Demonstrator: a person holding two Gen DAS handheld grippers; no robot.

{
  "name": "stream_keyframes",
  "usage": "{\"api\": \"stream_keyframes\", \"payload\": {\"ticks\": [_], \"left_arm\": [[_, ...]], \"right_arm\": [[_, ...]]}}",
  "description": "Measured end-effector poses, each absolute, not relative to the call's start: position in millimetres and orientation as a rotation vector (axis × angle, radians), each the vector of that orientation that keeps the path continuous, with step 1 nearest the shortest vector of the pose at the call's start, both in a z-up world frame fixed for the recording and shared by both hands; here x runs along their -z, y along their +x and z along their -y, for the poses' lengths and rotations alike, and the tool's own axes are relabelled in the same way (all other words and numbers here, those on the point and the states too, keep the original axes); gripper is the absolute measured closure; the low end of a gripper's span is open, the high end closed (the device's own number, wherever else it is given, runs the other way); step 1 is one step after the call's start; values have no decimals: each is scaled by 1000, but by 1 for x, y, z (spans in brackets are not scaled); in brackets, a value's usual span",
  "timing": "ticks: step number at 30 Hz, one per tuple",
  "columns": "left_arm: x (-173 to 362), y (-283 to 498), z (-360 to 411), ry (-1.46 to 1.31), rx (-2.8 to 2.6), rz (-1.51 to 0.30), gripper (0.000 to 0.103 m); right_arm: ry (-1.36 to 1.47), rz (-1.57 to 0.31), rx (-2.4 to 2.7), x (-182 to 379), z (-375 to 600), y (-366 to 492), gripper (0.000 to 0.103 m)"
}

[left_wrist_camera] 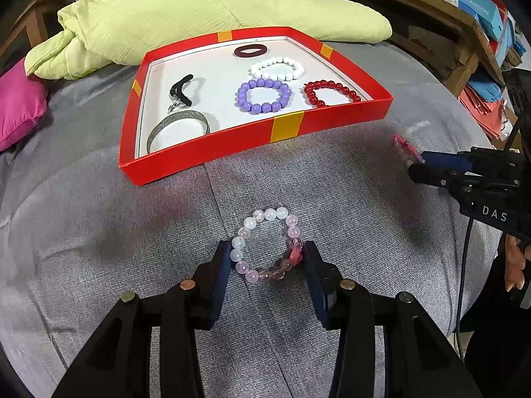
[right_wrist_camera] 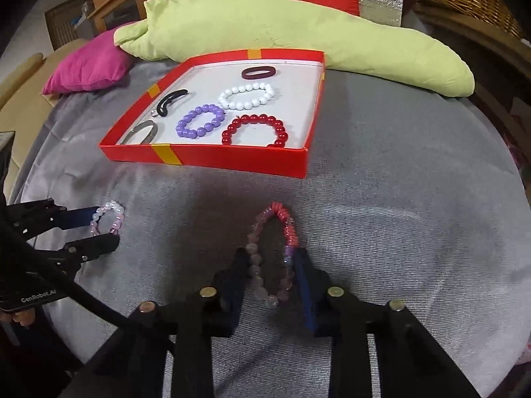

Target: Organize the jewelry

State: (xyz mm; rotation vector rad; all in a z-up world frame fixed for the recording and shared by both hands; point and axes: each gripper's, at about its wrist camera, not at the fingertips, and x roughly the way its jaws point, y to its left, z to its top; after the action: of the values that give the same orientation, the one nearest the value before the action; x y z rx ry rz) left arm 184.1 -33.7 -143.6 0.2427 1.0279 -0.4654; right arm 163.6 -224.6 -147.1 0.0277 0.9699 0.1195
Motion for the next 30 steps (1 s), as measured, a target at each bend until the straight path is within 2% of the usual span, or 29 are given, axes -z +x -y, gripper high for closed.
{"api": "stream_keyframes", "payload": {"ticks": [2,10,21,24,26,28,30], "left_arm": [[144,184,34,243,463,-1029,57],[145,185,36,236,471,-1041,50],[143,184,34,213,475,-1045,50],[142,183,34,224,472,-1031,56],[141,184,31,214,465,-1028,67],[141,186,25,193,460,-1030,73],[141,187,20,170,468,-1035,74]], "right_arm": [[25,-967,-114,147,226,163,85],[37,-961,-114,144,227,163,86],[57,-961,-118,143,227,164,86],[71,-959,-123,143,229,164,86],[85,-962,-126,142,232,165,86],[96,-966,-131,143,234,165,86],[107,-972,-137,143,235,165,85]]}}
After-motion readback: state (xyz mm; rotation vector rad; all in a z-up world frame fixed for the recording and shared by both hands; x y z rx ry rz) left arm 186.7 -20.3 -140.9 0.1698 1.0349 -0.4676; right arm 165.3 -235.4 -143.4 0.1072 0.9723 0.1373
